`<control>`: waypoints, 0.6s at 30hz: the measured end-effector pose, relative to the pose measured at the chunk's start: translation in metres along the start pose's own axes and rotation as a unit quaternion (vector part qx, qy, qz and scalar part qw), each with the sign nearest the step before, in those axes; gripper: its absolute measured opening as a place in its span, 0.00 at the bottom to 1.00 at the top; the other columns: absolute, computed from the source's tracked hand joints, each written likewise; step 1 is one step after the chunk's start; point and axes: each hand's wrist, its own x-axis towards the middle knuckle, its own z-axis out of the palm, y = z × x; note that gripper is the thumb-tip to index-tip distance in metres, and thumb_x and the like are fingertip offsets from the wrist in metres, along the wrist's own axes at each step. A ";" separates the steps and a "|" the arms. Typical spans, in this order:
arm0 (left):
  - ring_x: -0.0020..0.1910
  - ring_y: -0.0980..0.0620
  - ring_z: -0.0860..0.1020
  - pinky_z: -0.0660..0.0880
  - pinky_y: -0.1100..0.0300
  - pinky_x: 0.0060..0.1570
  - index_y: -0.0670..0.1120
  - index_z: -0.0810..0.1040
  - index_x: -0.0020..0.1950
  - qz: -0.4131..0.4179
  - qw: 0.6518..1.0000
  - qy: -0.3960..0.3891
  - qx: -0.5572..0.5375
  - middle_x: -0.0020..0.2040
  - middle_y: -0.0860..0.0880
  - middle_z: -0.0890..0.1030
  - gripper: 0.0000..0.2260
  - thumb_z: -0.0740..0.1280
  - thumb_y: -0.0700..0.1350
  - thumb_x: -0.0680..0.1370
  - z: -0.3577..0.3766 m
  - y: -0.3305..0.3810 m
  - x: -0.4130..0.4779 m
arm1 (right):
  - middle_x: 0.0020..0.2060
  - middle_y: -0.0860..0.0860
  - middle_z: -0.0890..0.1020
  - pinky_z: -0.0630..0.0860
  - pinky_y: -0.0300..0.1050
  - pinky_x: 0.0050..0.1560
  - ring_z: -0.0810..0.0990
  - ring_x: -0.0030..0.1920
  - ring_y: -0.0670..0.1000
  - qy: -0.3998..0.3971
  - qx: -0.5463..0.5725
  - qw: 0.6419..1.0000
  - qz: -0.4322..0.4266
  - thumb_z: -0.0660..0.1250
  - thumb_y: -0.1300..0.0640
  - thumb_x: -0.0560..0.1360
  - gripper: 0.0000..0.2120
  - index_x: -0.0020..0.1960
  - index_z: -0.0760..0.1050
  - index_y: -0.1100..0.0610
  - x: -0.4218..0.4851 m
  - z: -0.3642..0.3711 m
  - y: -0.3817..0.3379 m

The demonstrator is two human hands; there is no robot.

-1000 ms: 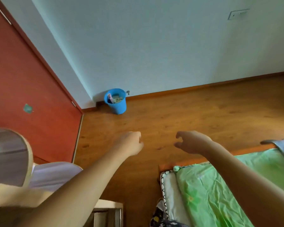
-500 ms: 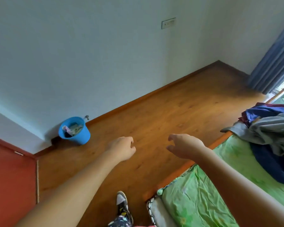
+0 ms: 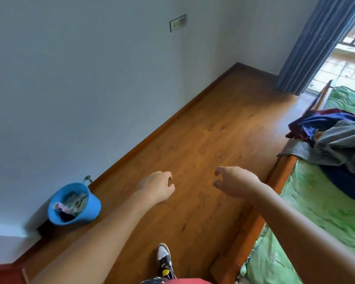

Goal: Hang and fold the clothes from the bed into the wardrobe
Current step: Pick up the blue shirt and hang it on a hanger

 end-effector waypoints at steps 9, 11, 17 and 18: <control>0.50 0.54 0.78 0.76 0.62 0.44 0.56 0.75 0.66 0.037 0.999 0.003 0.016 0.62 0.54 0.78 0.15 0.62 0.58 0.81 -0.043 -0.086 0.075 | 0.58 0.50 0.81 0.82 0.53 0.50 0.81 0.53 0.53 0.019 0.010 0.999 0.042 0.59 0.41 0.81 0.19 0.68 0.72 0.47 0.056 -0.021 -0.059; 0.50 0.54 0.78 0.79 0.61 0.45 0.56 0.74 0.66 0.057 0.998 -0.003 0.013 0.63 0.54 0.78 0.15 0.62 0.58 0.81 -0.048 -0.082 0.092 | 0.58 0.50 0.81 0.82 0.52 0.51 0.81 0.53 0.52 0.027 0.029 0.997 0.059 0.59 0.42 0.81 0.18 0.68 0.73 0.46 0.063 -0.023 -0.052; 0.57 0.53 0.79 0.80 0.56 0.53 0.56 0.74 0.68 0.119 0.992 -0.026 0.027 0.66 0.53 0.77 0.16 0.62 0.57 0.81 -0.067 -0.048 0.150 | 0.55 0.47 0.81 0.79 0.44 0.41 0.78 0.46 0.49 0.058 0.051 0.991 0.105 0.60 0.40 0.80 0.18 0.66 0.73 0.46 0.092 -0.028 -0.020; 0.57 0.53 0.79 0.80 0.56 0.54 0.56 0.74 0.68 0.127 0.991 -0.028 0.028 0.66 0.53 0.77 0.16 0.62 0.57 0.81 -0.070 -0.039 0.162 | 0.54 0.47 0.81 0.77 0.44 0.40 0.77 0.45 0.49 0.060 0.057 0.990 0.111 0.60 0.39 0.80 0.19 0.66 0.73 0.46 0.100 -0.031 -0.011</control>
